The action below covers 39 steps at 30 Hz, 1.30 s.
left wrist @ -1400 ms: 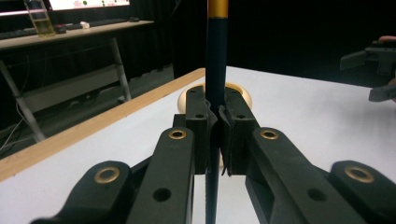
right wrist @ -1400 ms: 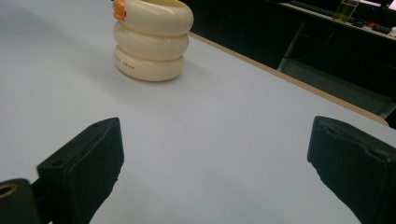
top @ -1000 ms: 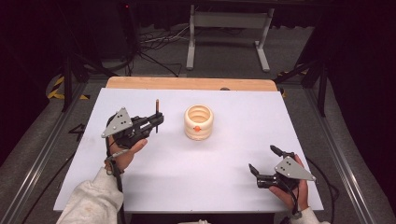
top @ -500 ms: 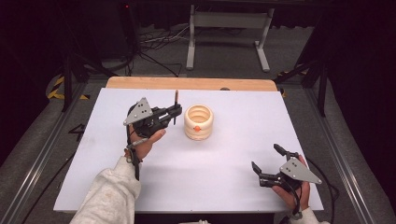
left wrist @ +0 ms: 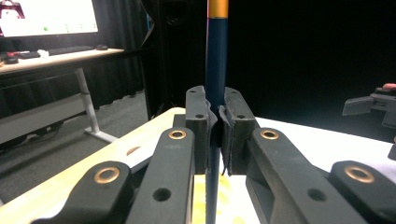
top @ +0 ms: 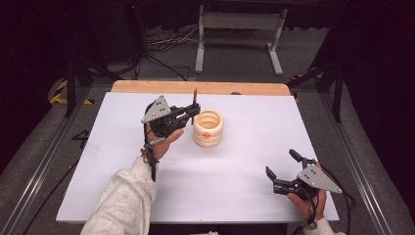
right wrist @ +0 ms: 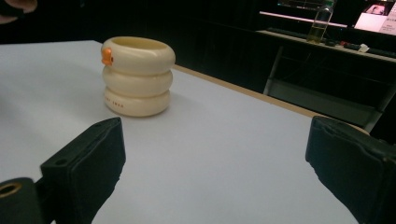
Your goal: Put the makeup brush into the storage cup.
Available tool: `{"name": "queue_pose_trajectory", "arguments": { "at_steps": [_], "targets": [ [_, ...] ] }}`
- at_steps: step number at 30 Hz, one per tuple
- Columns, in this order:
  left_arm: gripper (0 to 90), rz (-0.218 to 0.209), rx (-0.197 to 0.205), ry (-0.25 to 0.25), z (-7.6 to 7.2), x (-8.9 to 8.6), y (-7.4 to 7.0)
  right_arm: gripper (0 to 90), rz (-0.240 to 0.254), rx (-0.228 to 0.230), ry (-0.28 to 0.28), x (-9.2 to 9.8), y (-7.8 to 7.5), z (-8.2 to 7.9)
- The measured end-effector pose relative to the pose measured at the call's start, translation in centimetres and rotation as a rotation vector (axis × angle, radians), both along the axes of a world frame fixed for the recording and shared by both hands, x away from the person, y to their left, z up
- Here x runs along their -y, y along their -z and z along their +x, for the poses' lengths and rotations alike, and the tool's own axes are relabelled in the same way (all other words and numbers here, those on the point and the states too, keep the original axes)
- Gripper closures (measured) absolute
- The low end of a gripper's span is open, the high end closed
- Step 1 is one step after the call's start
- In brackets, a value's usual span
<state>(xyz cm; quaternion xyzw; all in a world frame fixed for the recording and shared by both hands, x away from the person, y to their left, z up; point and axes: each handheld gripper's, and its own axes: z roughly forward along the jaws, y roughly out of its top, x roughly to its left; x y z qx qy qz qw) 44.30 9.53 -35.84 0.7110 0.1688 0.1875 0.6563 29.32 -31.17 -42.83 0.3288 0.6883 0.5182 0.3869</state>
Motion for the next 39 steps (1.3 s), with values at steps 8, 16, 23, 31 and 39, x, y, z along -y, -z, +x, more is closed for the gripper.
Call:
{"name": "queue_pose_trajectory", "arguments": {
  "at_steps": [8, 16, 23, 31, 39],
  "targets": [
    [83.3, -0.013, -0.004, 0.020, 0.8, 1.3, 0.2, 5.5, -0.002, 0.031, -0.010, -0.9, -0.7, 0.5],
    [83.4, -0.014, -0.009, 0.040, 1.4, 2.6, 0.5, 5.7, -0.005, 0.040, -0.014, -1.4, -0.9, 1.0],
    [83.4, -0.009, -0.014, 0.043, 1.9, 3.5, 1.1, 6.1, -0.017, 0.045, -0.013, -1.8, -1.0, 1.6],
    [83.3, -0.019, -0.033, 0.041, 2.5, 3.8, 2.0, 6.1, -0.024, 0.045, -0.020, -1.9, -0.9, 1.5],
    [83.3, -0.002, -0.045, 0.037, 3.1, 4.1, 3.1, 6.3, -0.022, 0.044, -0.017, -1.8, -0.9, 1.5]
  ]
}}
